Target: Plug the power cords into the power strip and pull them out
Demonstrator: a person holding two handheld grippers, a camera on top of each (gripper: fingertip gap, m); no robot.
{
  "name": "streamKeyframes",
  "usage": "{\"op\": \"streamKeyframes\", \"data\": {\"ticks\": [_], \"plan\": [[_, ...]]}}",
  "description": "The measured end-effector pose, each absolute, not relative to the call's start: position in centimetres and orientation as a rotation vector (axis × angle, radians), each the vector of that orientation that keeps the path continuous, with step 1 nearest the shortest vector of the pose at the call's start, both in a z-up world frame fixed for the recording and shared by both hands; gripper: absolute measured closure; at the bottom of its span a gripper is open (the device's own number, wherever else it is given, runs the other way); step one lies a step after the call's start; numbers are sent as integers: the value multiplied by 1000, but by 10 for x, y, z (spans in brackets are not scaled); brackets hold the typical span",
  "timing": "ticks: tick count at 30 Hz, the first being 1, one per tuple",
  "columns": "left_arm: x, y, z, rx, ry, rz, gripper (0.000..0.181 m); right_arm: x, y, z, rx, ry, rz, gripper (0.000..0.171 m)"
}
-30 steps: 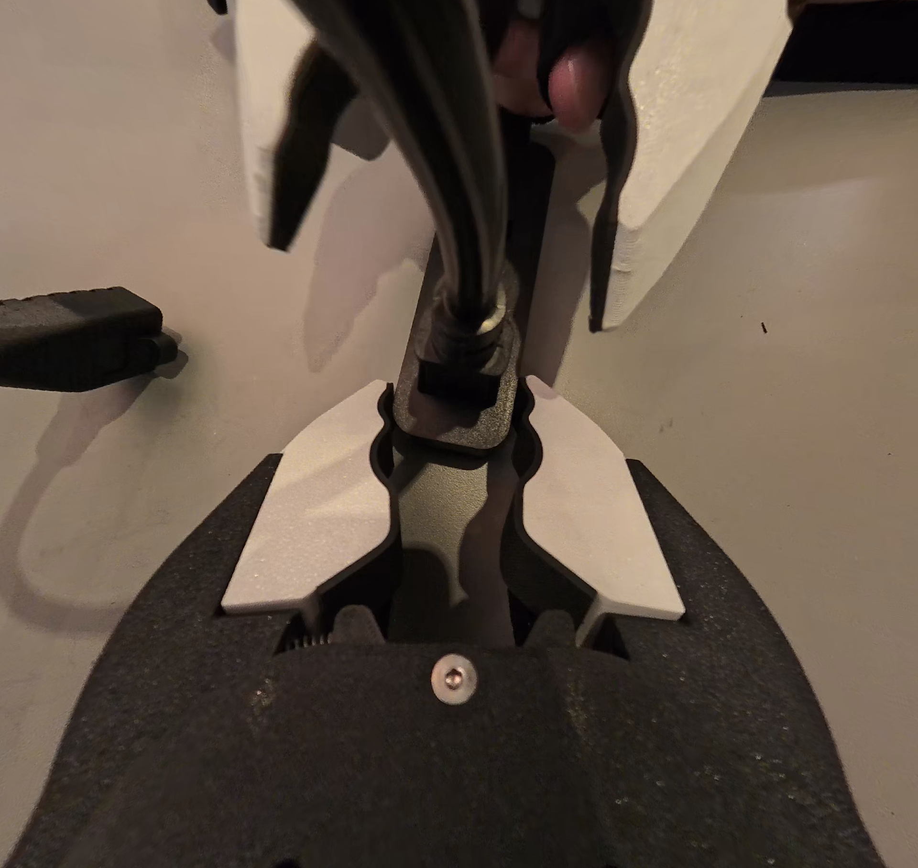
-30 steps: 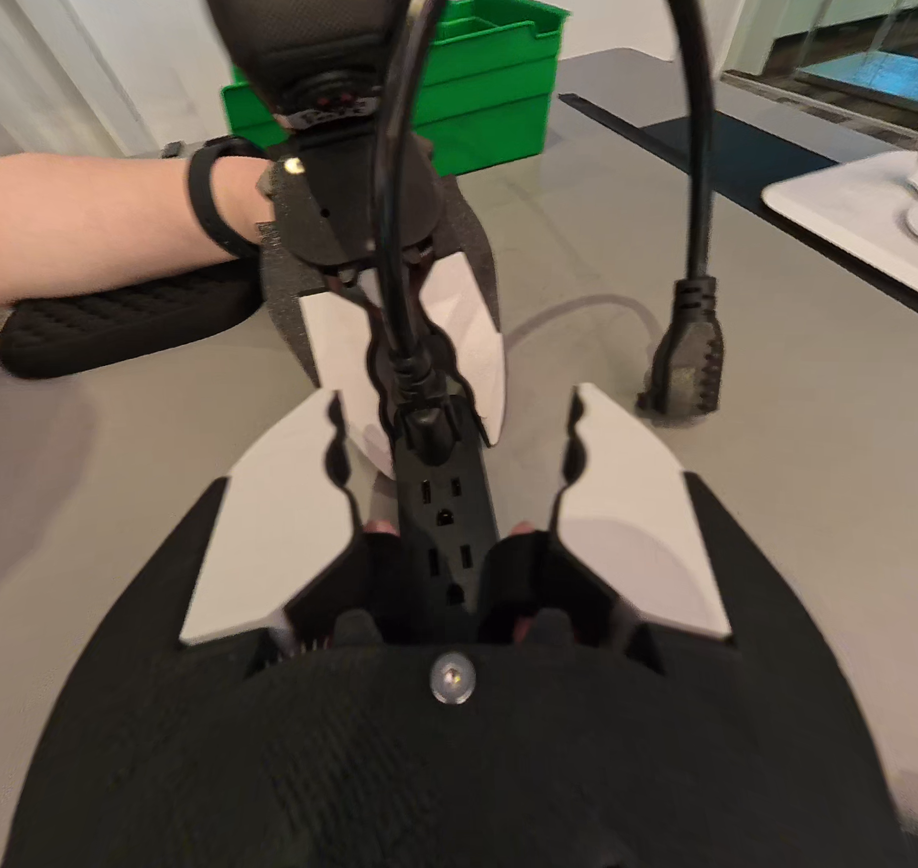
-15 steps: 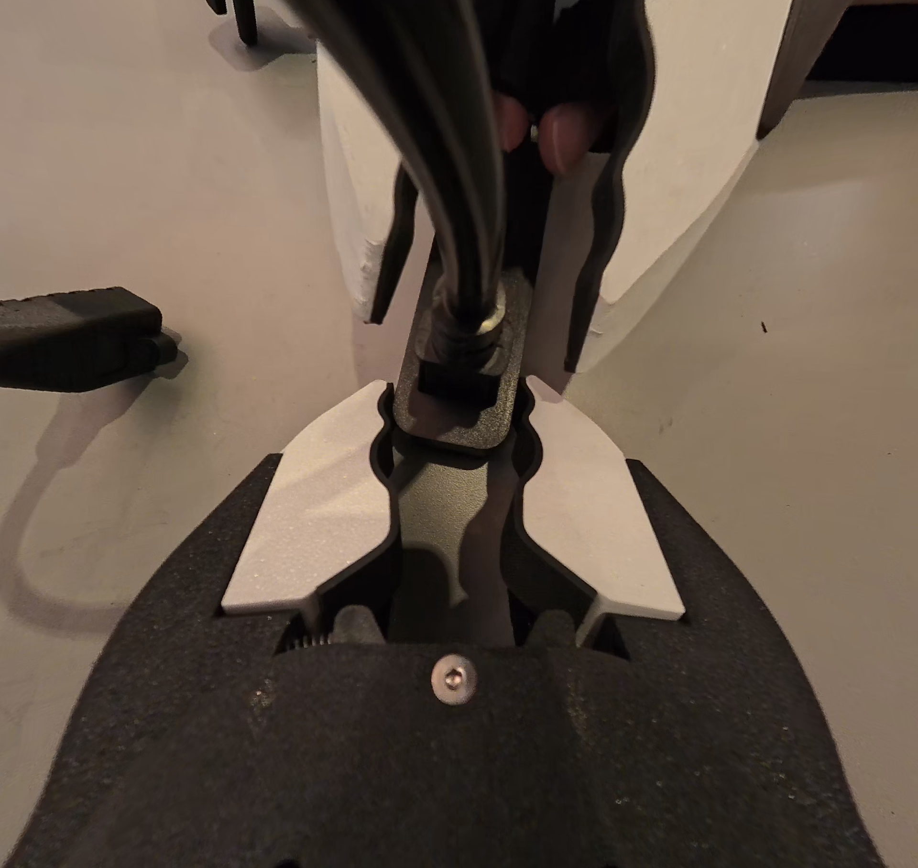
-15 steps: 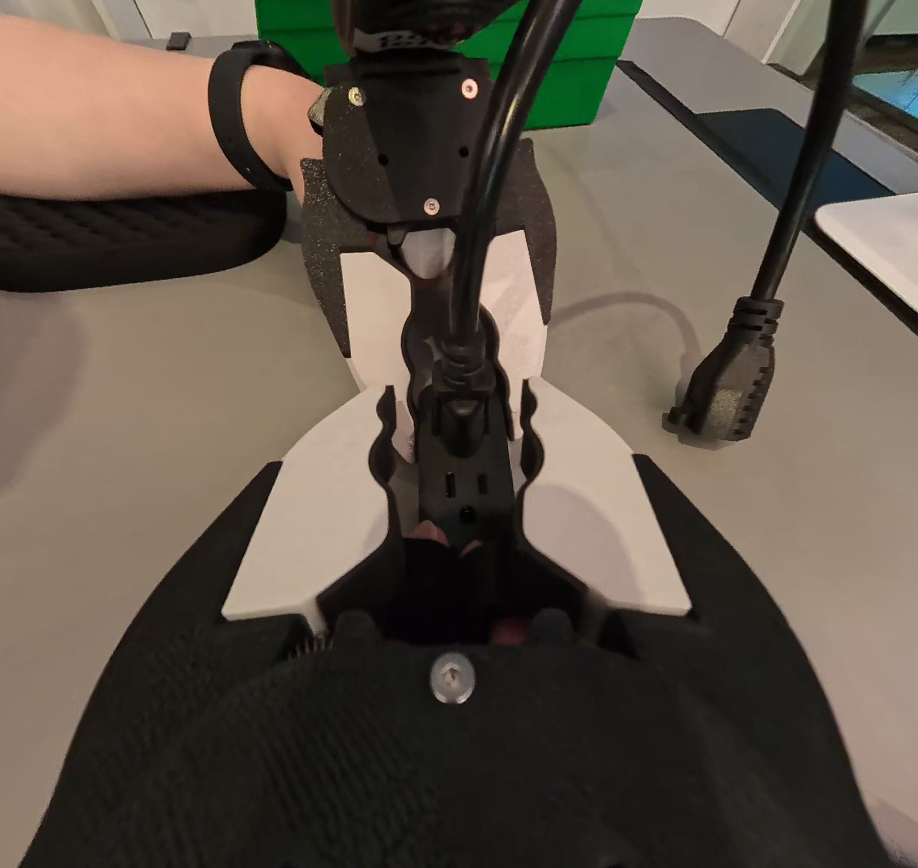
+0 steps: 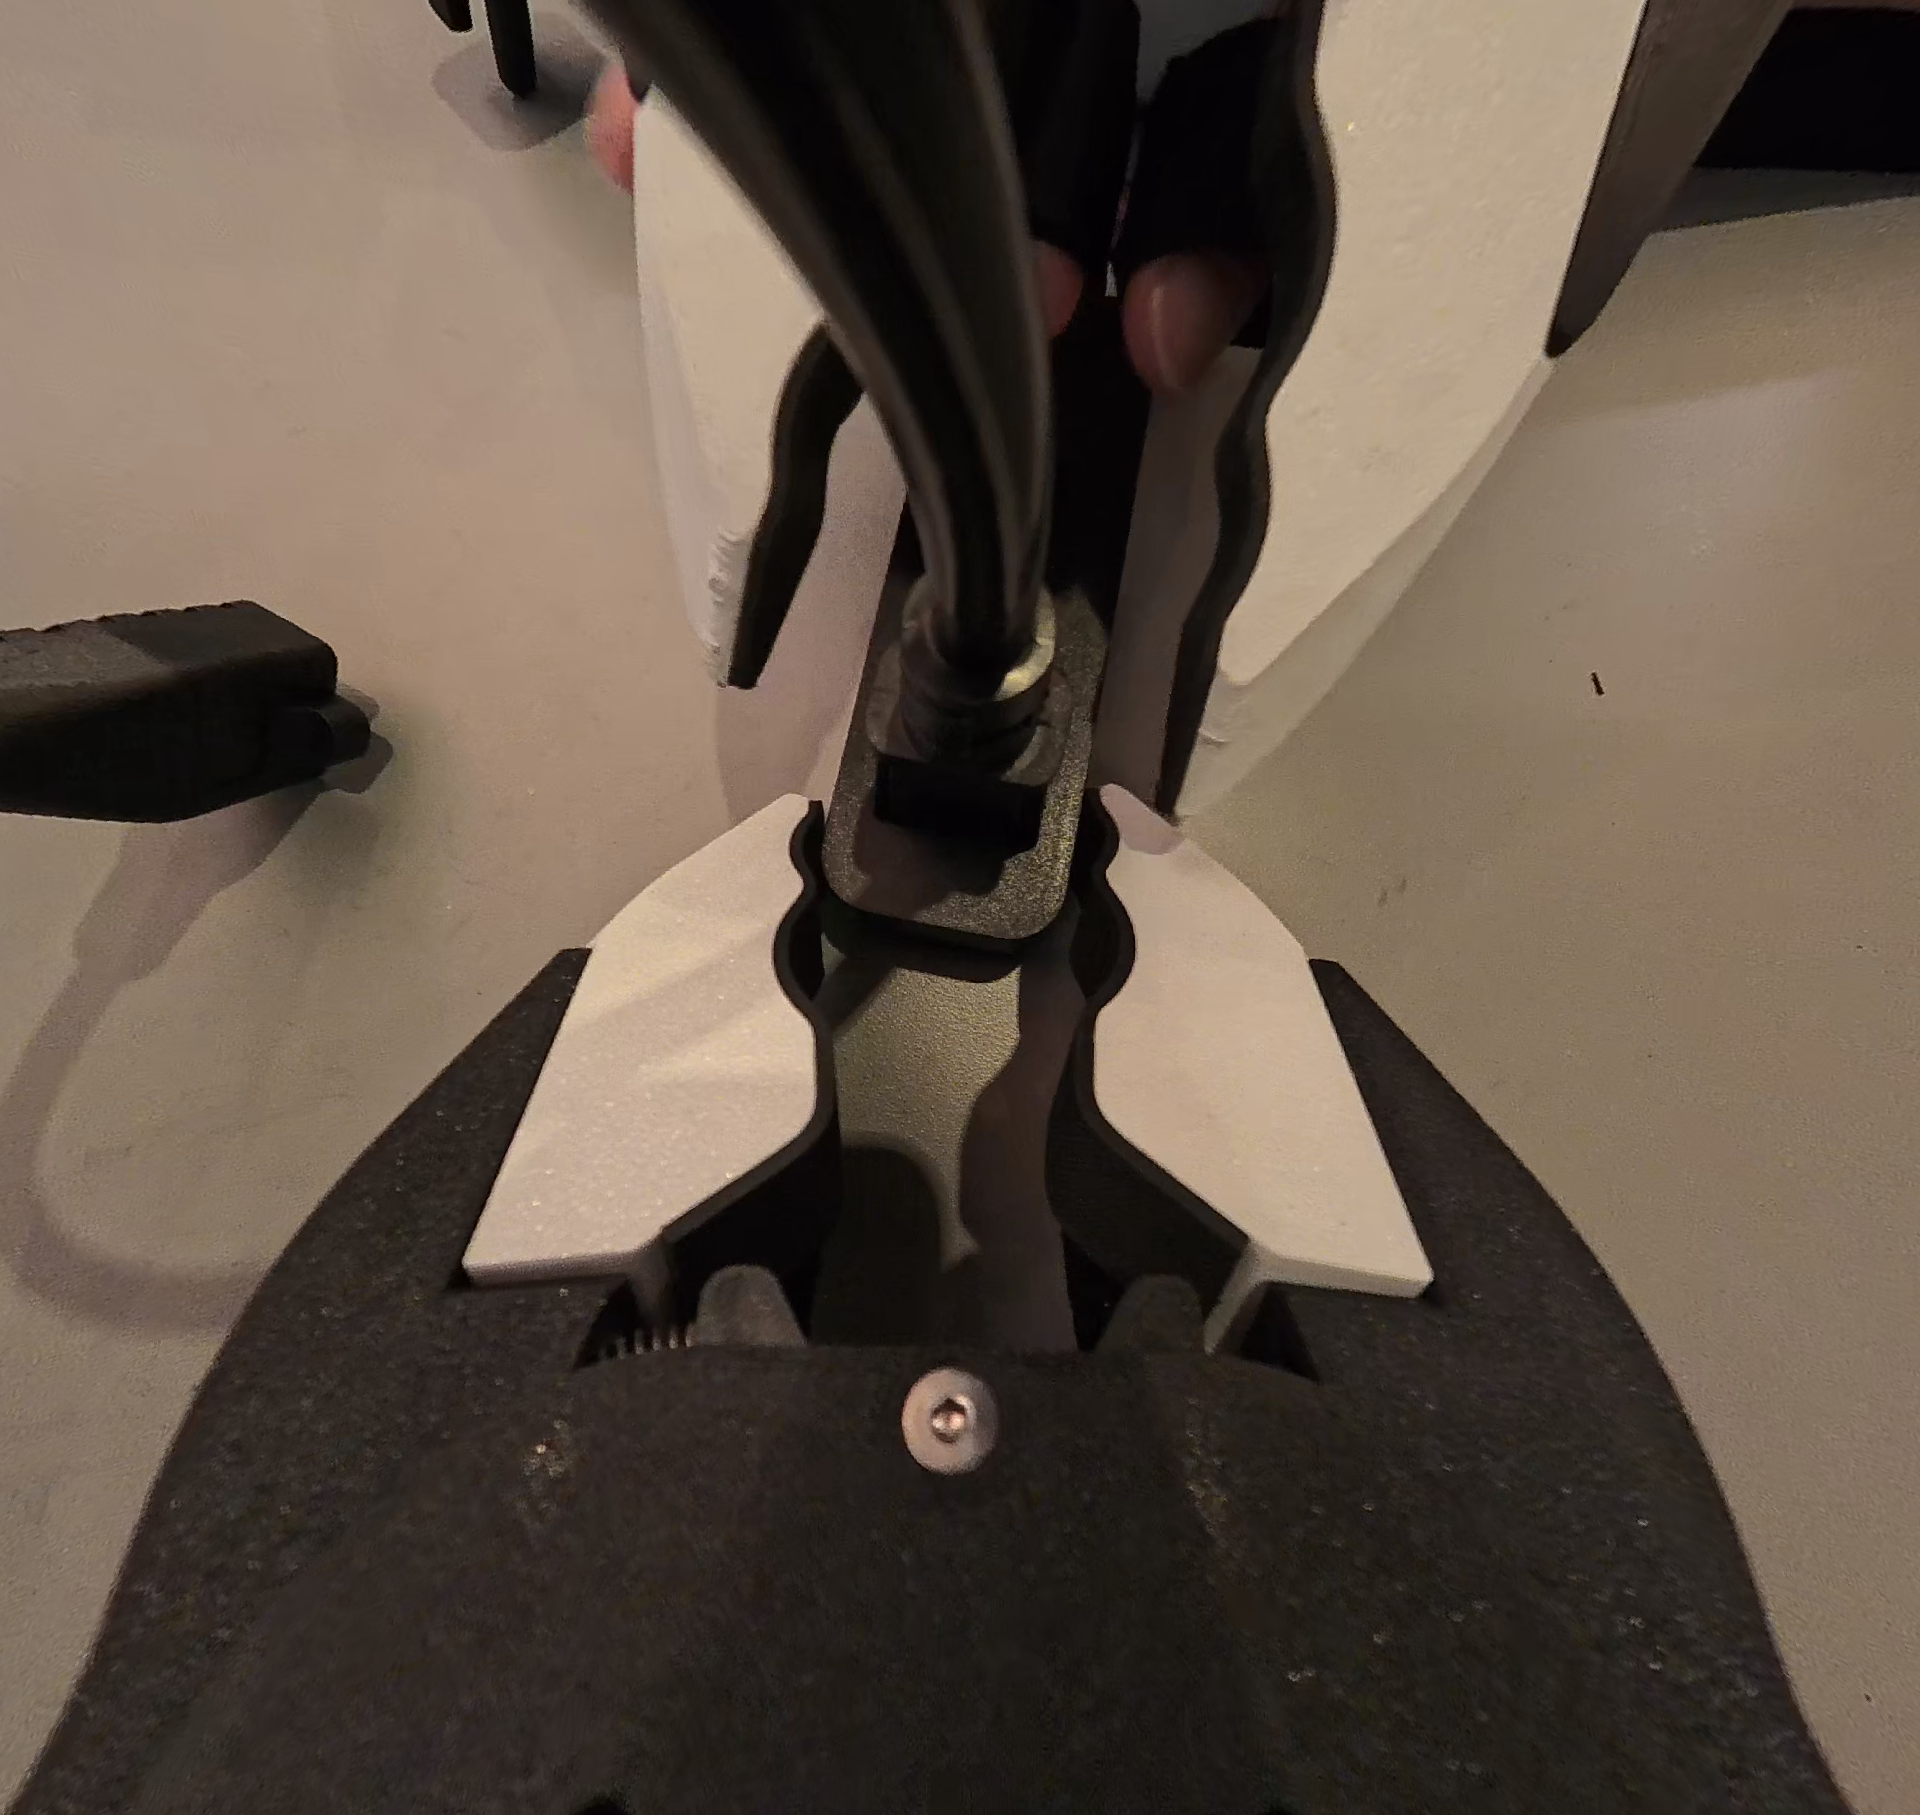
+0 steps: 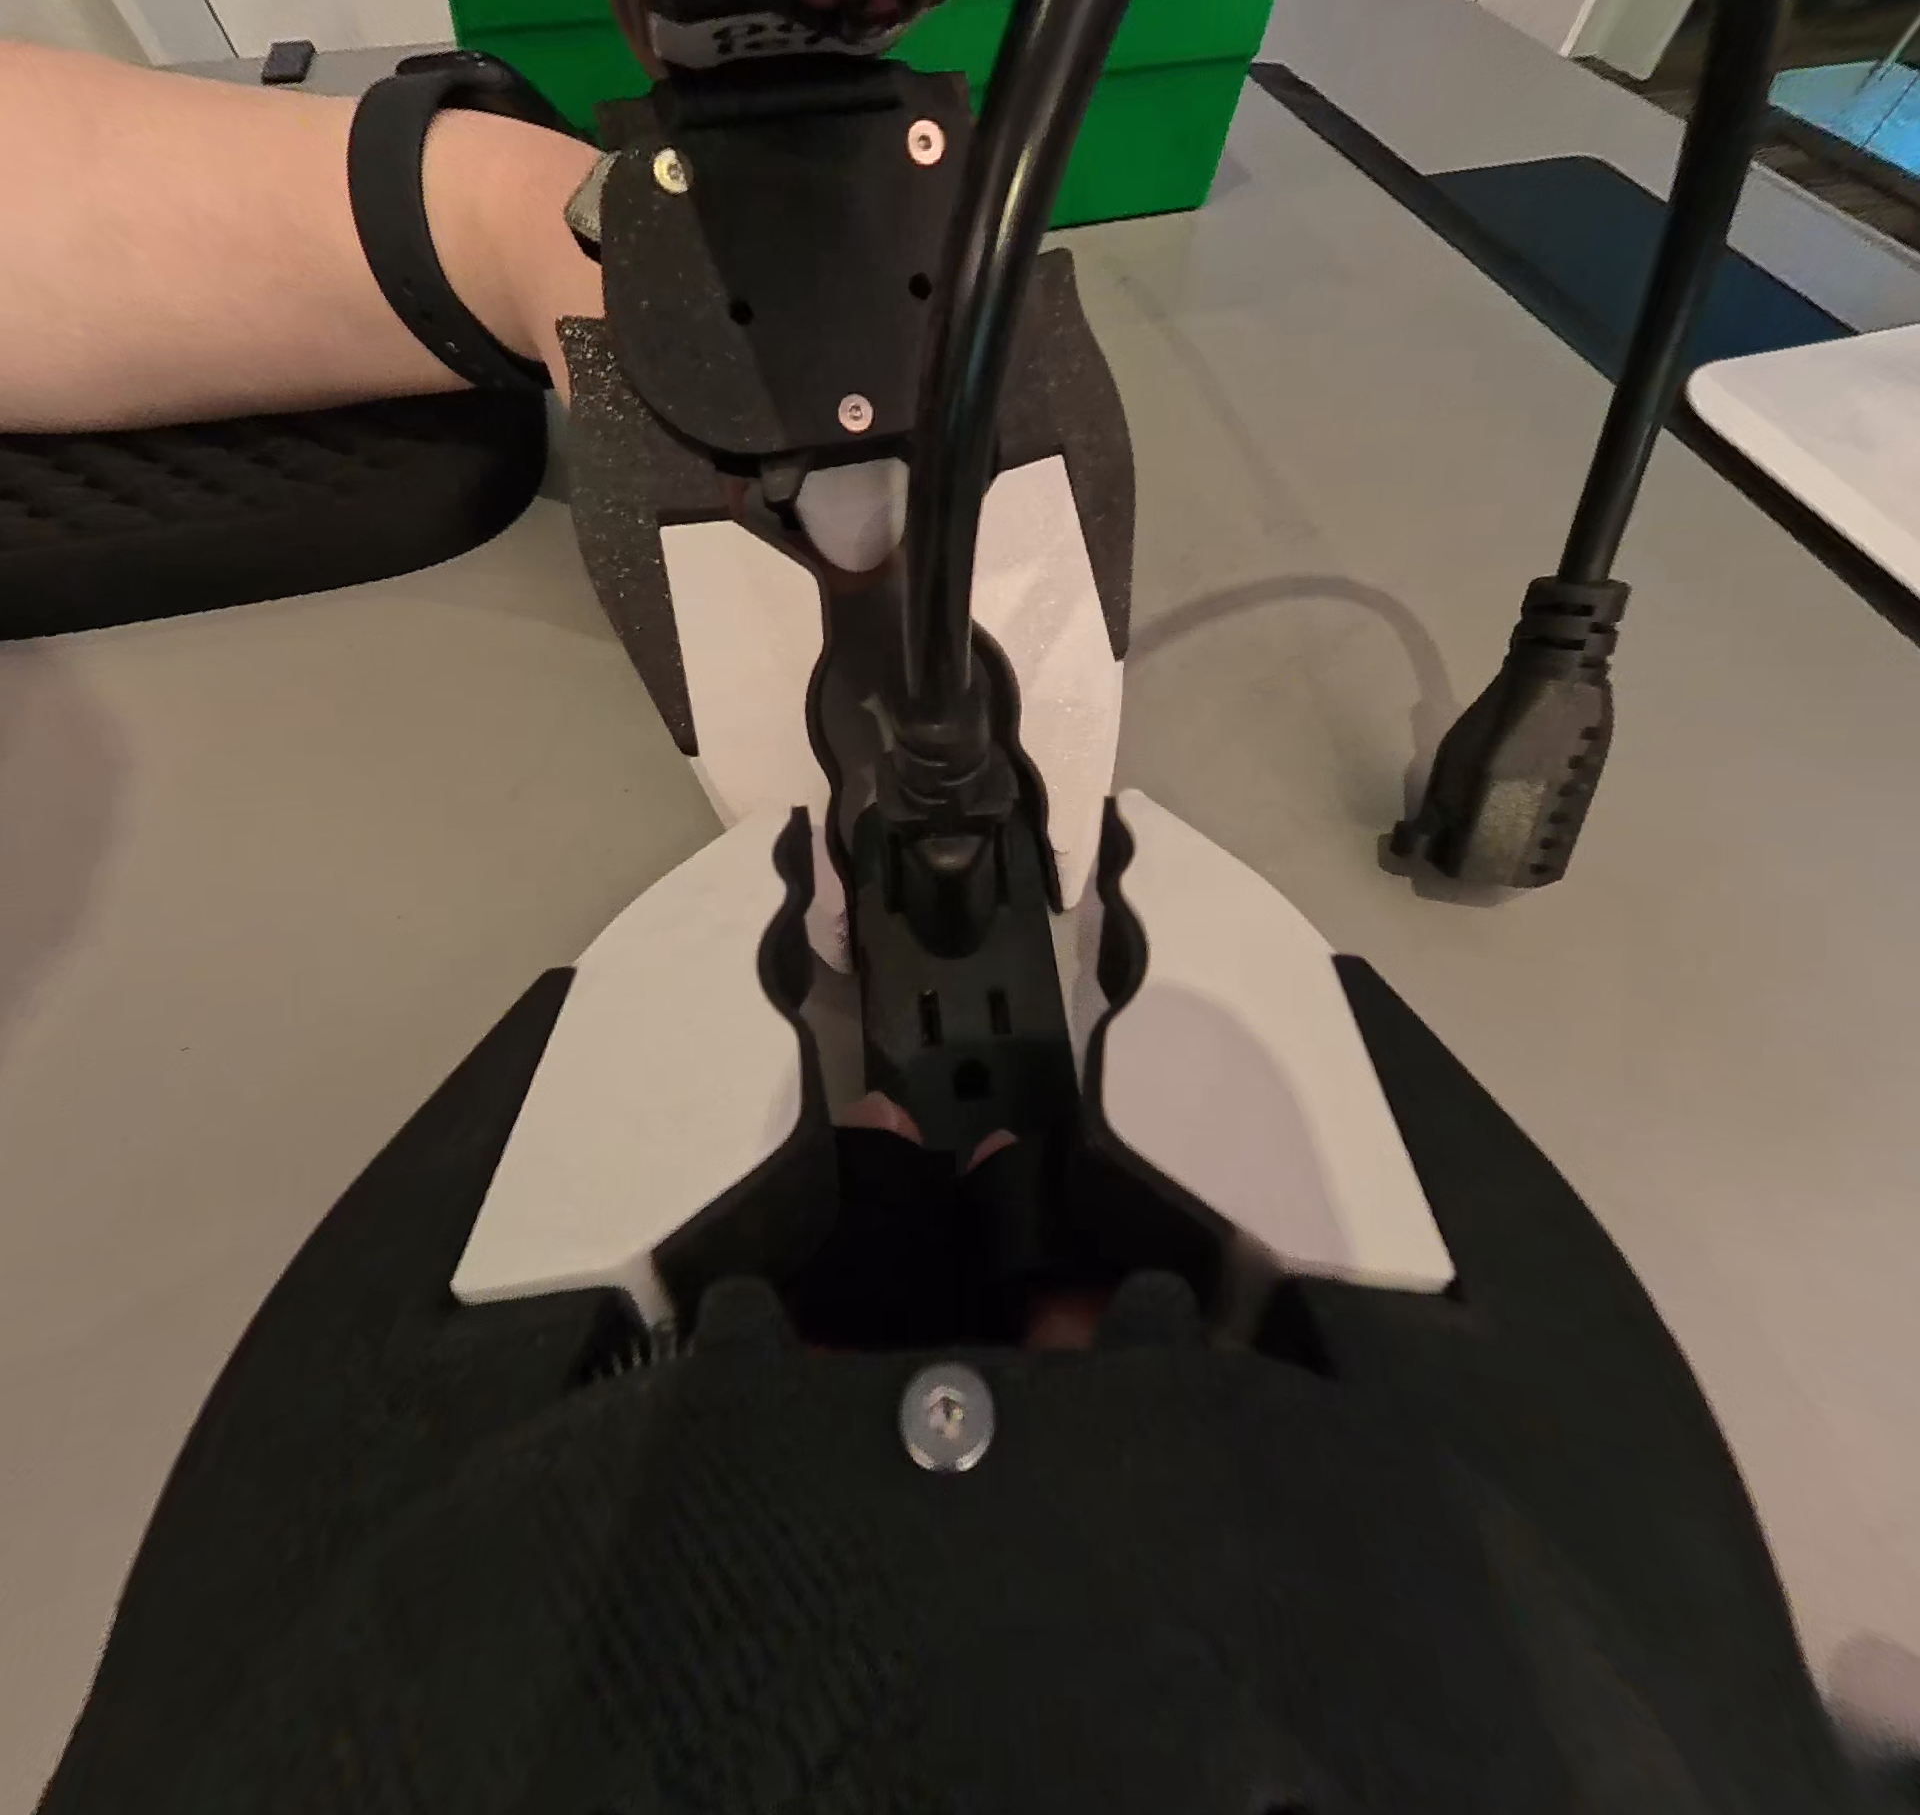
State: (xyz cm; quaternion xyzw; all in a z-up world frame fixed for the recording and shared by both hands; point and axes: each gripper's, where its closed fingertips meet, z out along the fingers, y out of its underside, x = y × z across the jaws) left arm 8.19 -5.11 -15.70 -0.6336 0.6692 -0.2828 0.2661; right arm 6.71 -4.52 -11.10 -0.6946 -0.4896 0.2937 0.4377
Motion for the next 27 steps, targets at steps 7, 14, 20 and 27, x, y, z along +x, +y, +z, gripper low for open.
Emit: {"op": "streamKeyframes", "data": {"ticks": [7, 14, 20, 27], "plan": [[82, -51, -157, -1710, 1807, -764, 136, 70, -41, -106, -1712, -1162, 738, 119], [82, -51, -157, -1710, 1806, -765, 136, 73, -41, -99, -1693, -1115, 818, 109], [82, -51, -157, -1708, 1807, -766, 136, 71, -43, -104, -1725, -1146, 819, 84], [82, -51, -157, -1708, 1809, -766, 136, 73, -39, -104, -1754, -1107, 828, 38]]}}
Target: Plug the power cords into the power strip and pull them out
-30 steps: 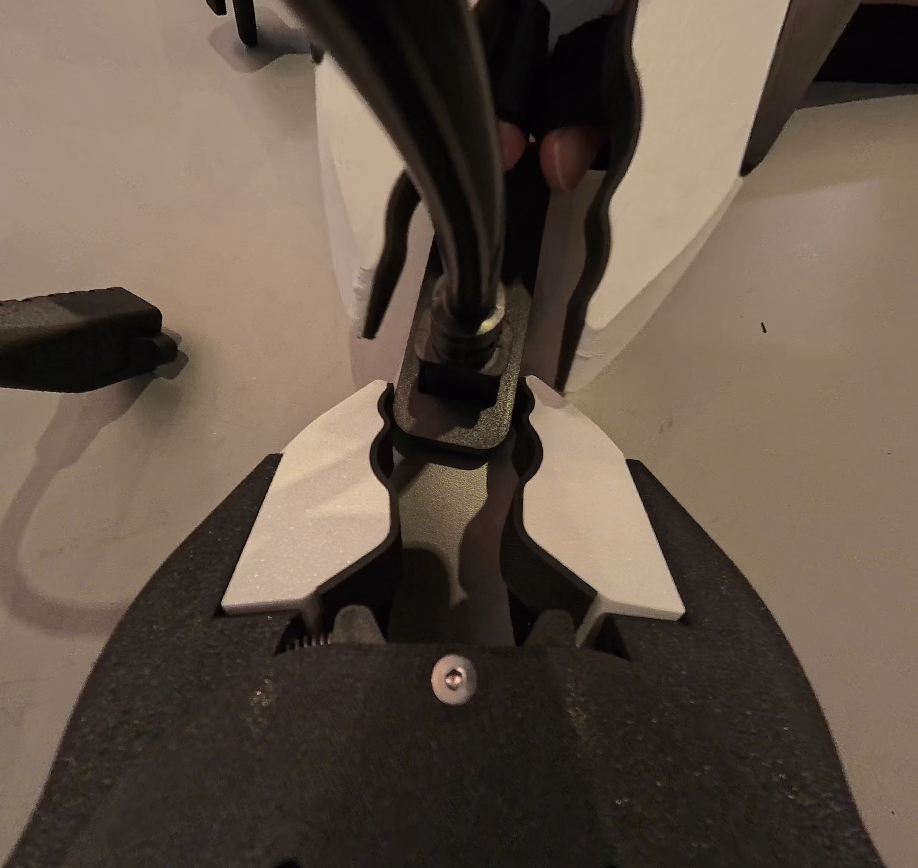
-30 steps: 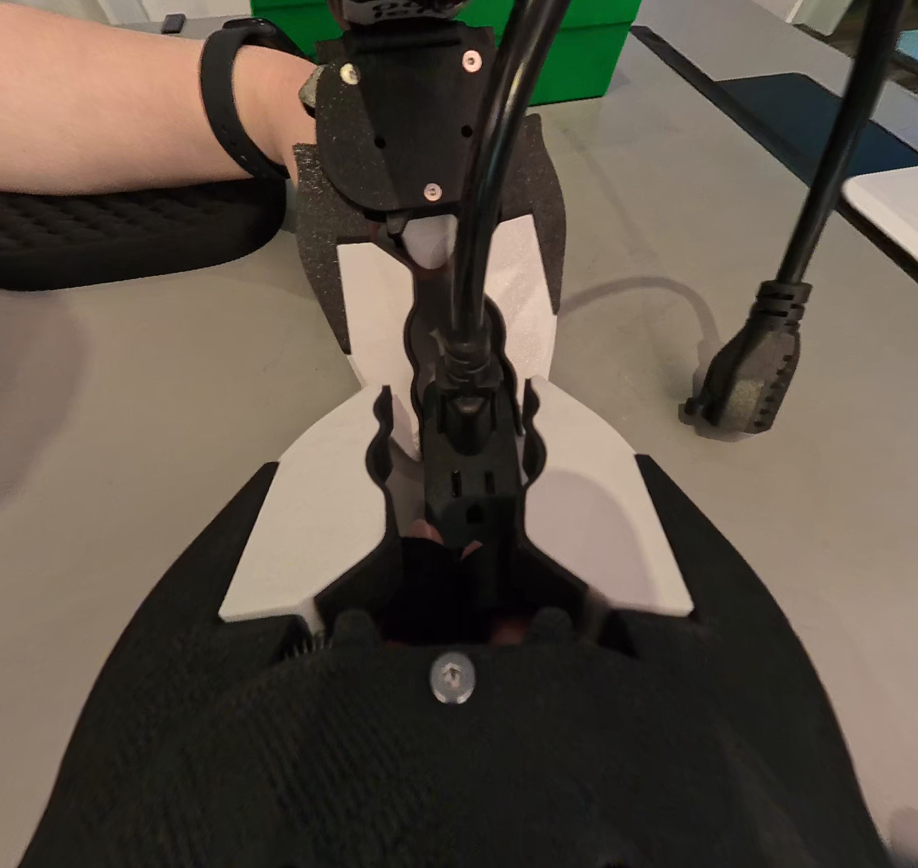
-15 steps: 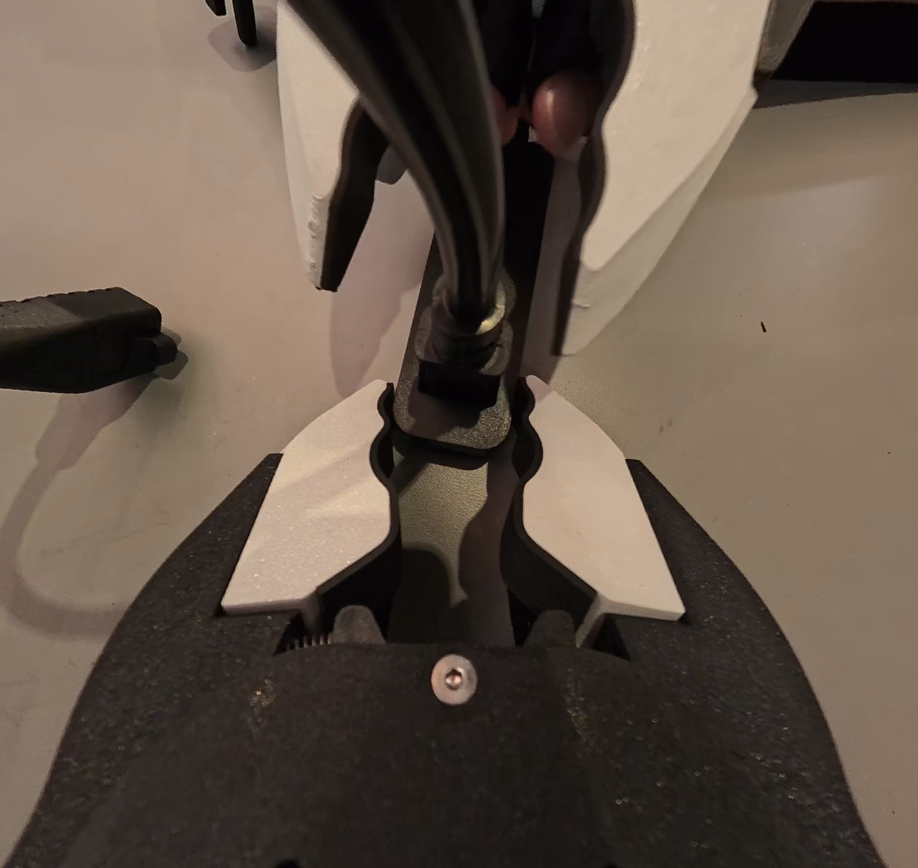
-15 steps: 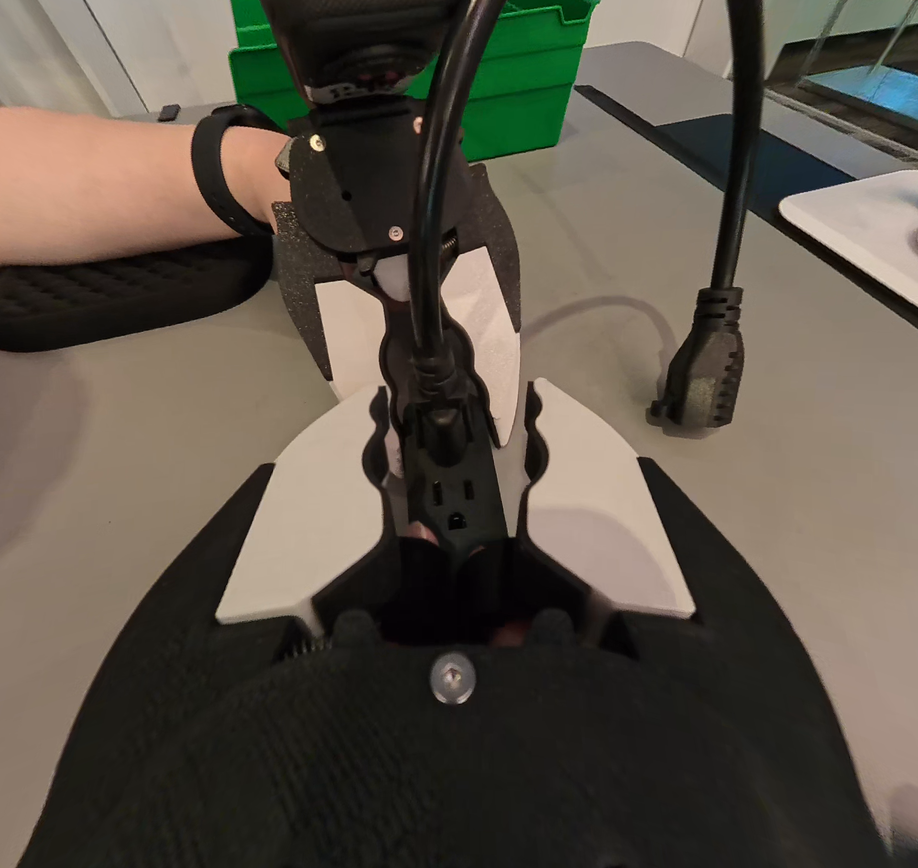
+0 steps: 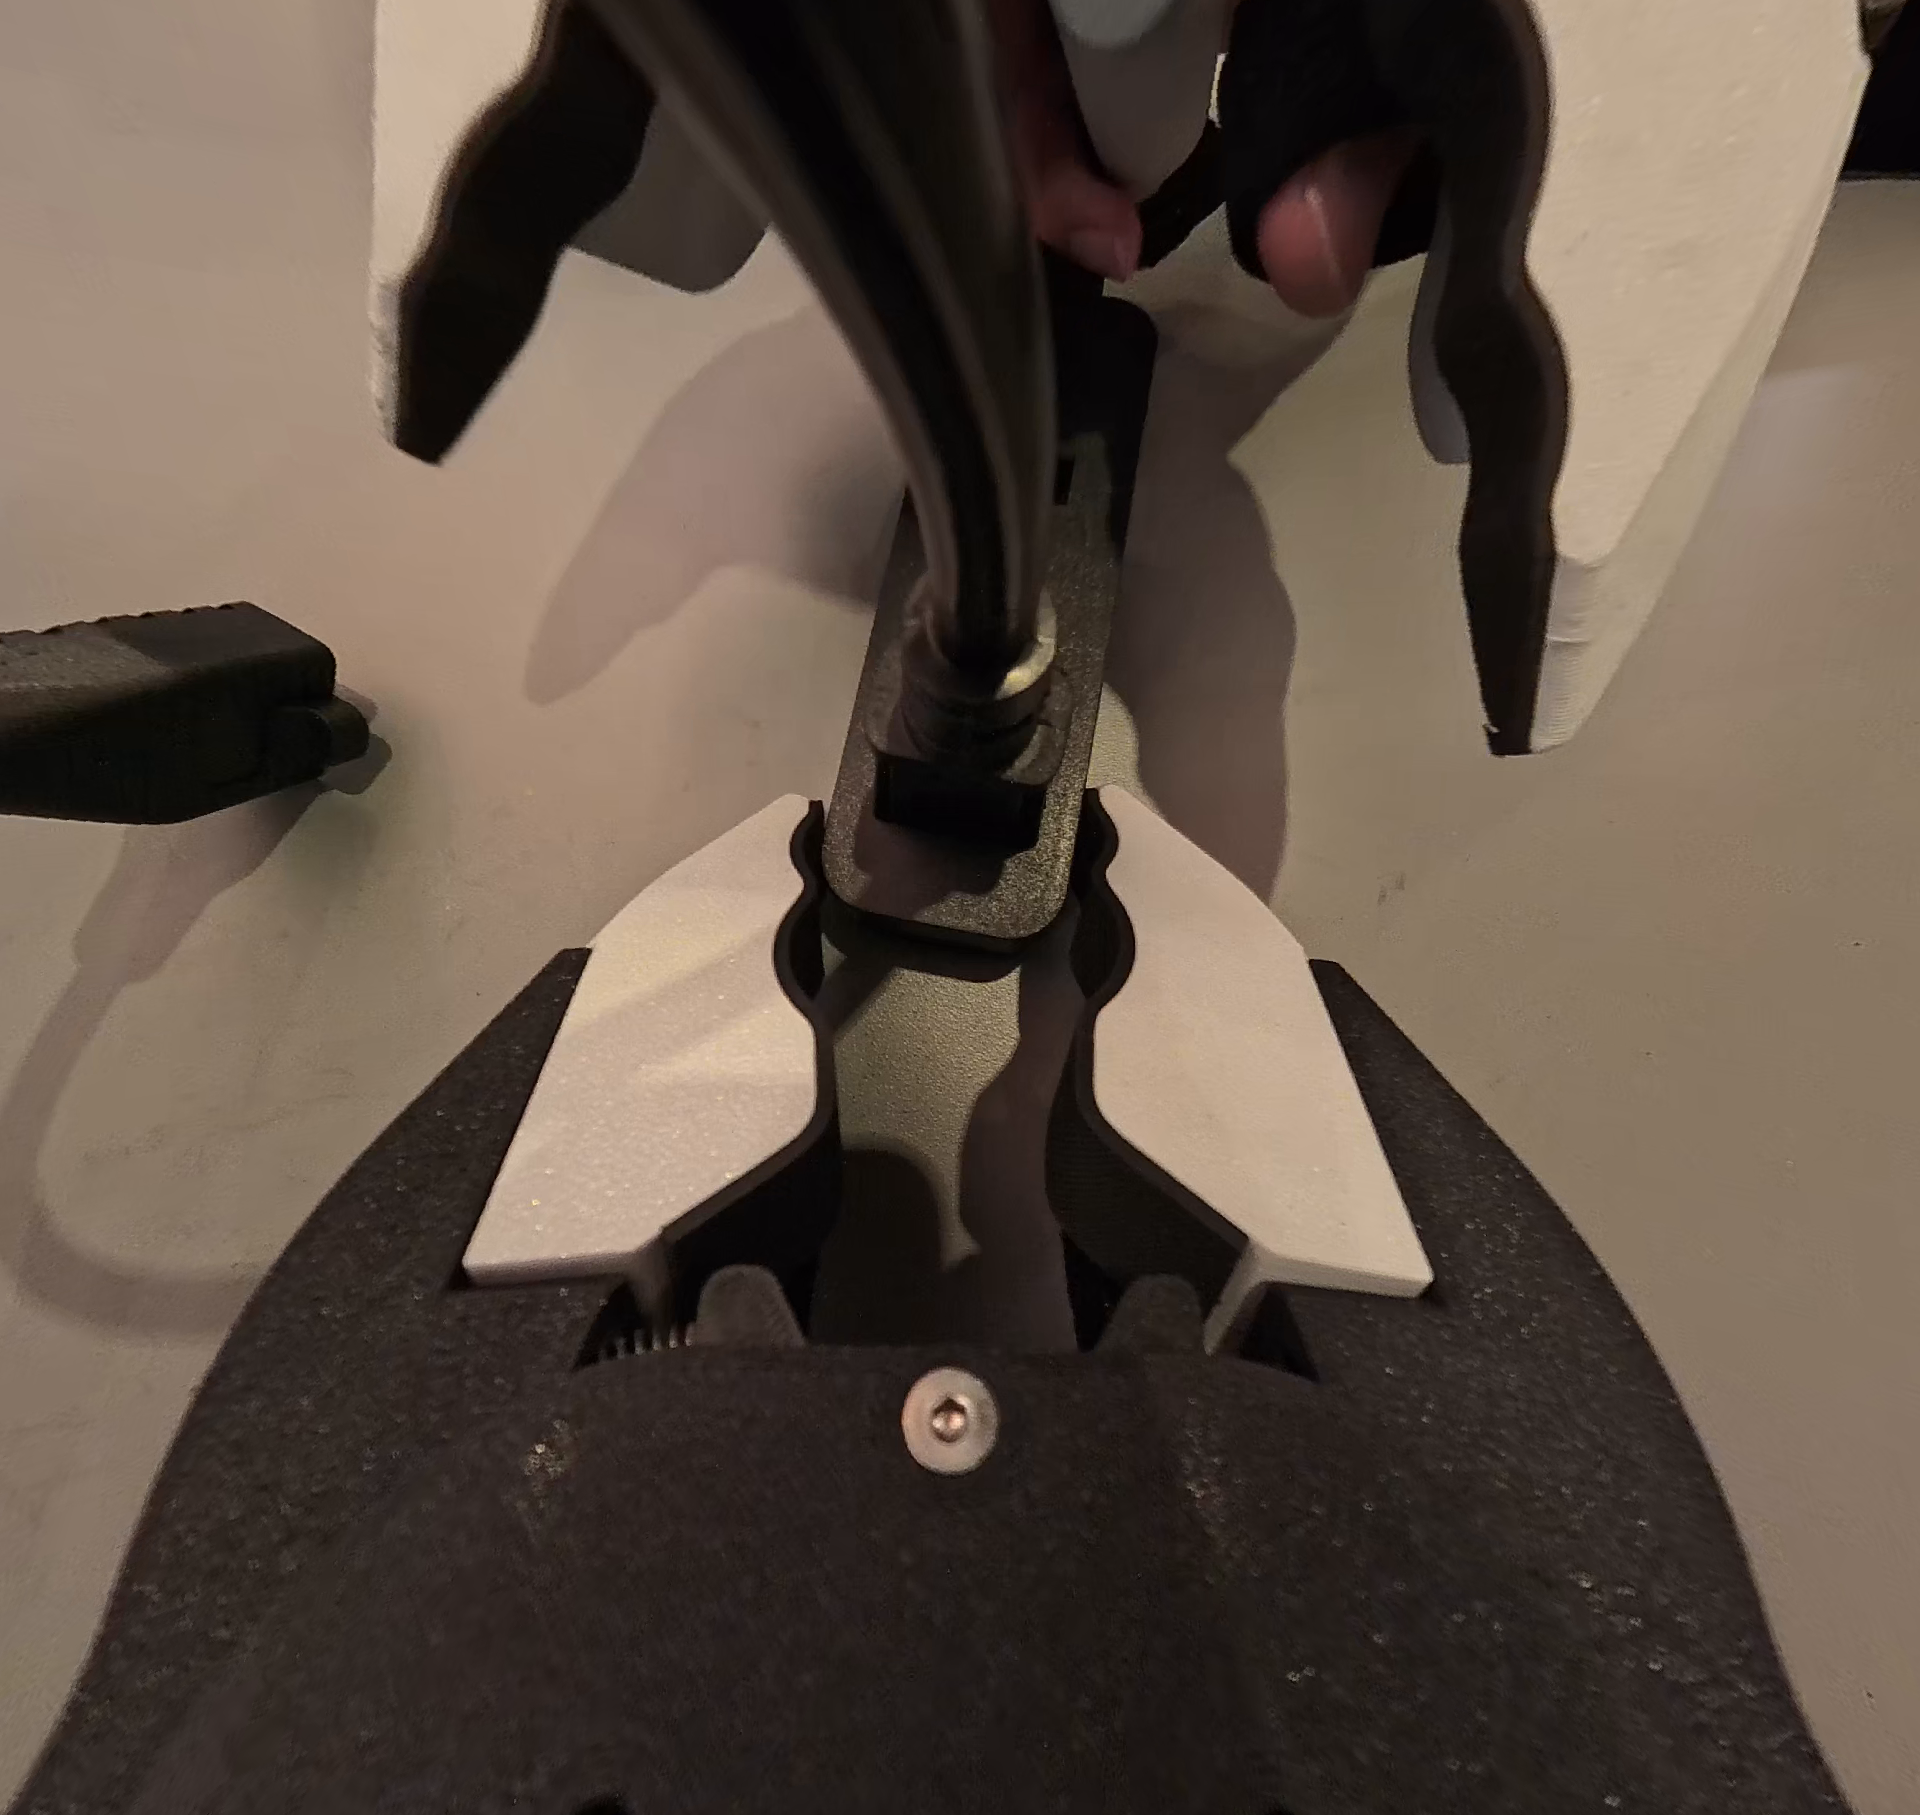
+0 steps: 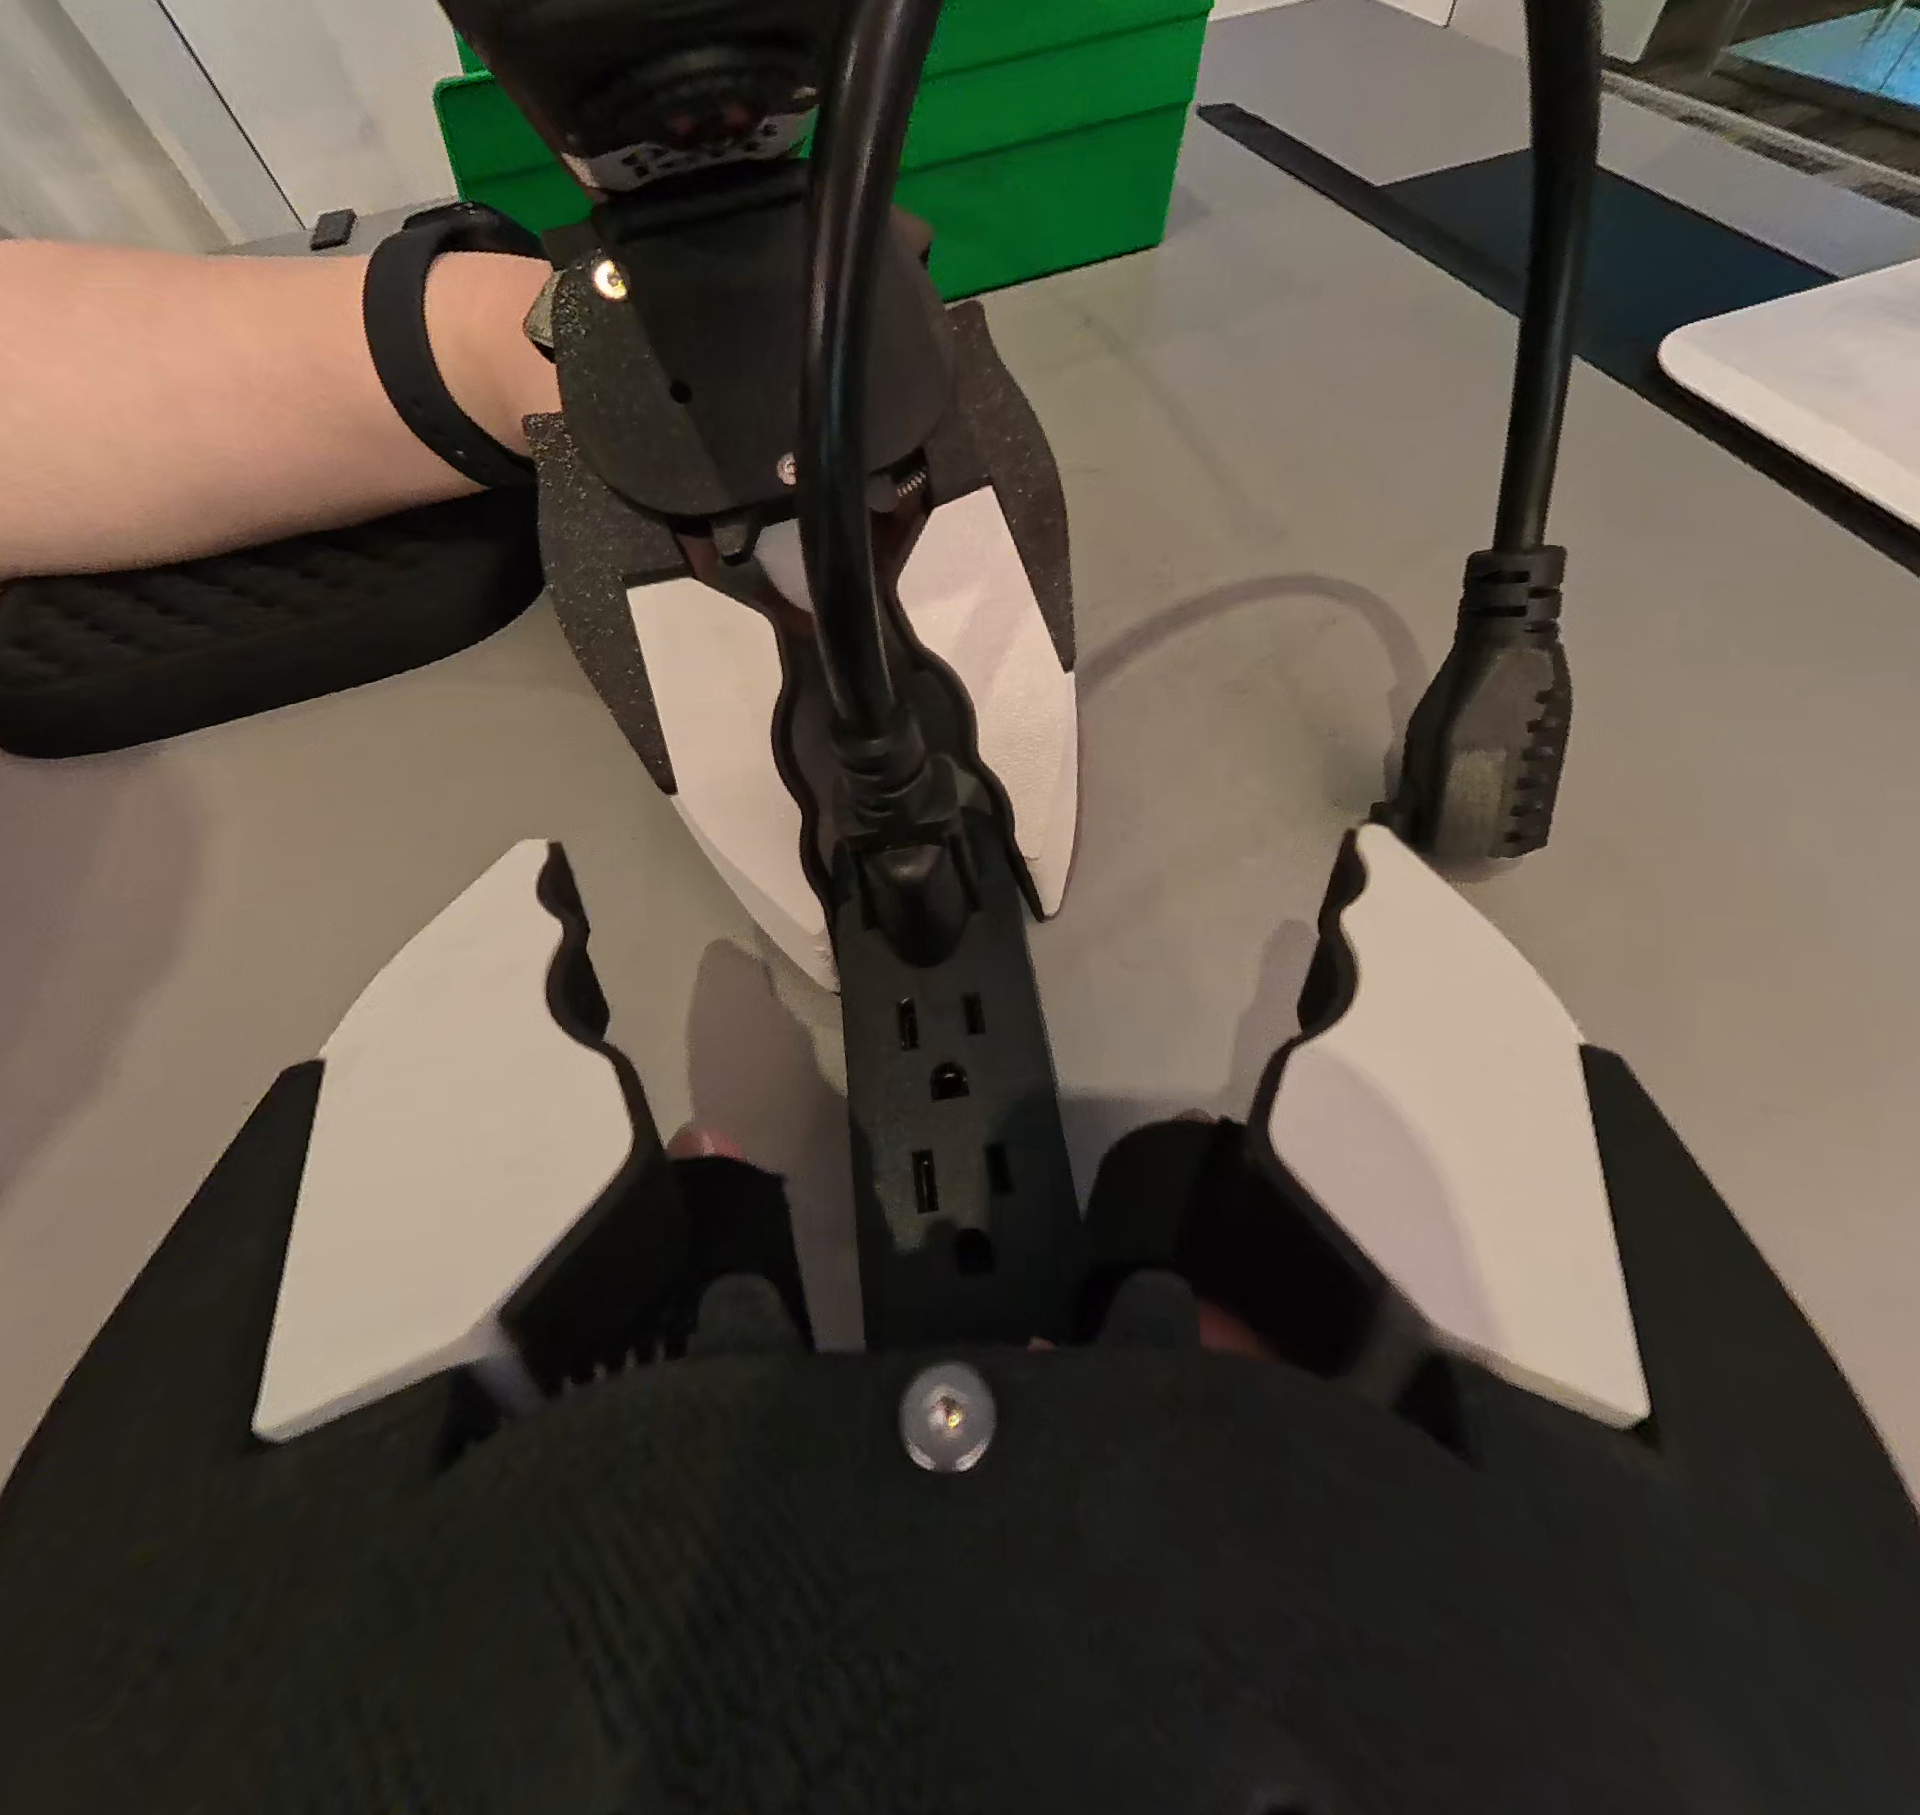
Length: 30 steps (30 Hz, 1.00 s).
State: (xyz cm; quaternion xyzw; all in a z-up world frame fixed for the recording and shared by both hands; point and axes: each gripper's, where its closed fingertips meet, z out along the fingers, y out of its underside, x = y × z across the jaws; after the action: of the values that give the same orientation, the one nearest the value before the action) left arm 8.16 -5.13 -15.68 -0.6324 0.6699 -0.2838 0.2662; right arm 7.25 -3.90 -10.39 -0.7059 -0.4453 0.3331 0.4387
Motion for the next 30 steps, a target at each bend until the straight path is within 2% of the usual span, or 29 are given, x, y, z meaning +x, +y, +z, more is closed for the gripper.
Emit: {"op": "streamKeyframes", "data": {"ticks": [2, 5, 14, 15, 16, 17, 25, 28, 30], "plan": [[81, -51, -157, -1708, 1809, -766, 136, 74, -36, -100, -1748, -1074, 822, 40], [81, -51, -157, -1708, 1810, -766, 136, 79, -36, -96, -1782, -1023, 875, 52], [81, -52, -157, -1708, 1810, -765, 136, 98, -29, -93, -1788, -992, 865, 53], [81, -52, -157, -1708, 1810, -765, 136, 99, -32, -91, -1769, -1016, 874, 61], [81, -52, -157, -1708, 1810, -765, 136, 98, -37, -90, -1751, -1055, 895, 84], [81, -52, -157, -1708, 1810, -765, 136, 97, -41, -89, -1741, -1078, 916, 91], [82, -52, -157, -1708, 1810, -765, 136, 91, -52, -75, -1706, -1073, 1067, 87], [82, -51, -157, -1708, 1810, -765, 136, 98, -41, -85, -1774, -1079, 905, 75], [82, -51, -157, -1708, 1810, -765, 136, 101, -40, -90, -1766, -1143, 796, 75]]}}
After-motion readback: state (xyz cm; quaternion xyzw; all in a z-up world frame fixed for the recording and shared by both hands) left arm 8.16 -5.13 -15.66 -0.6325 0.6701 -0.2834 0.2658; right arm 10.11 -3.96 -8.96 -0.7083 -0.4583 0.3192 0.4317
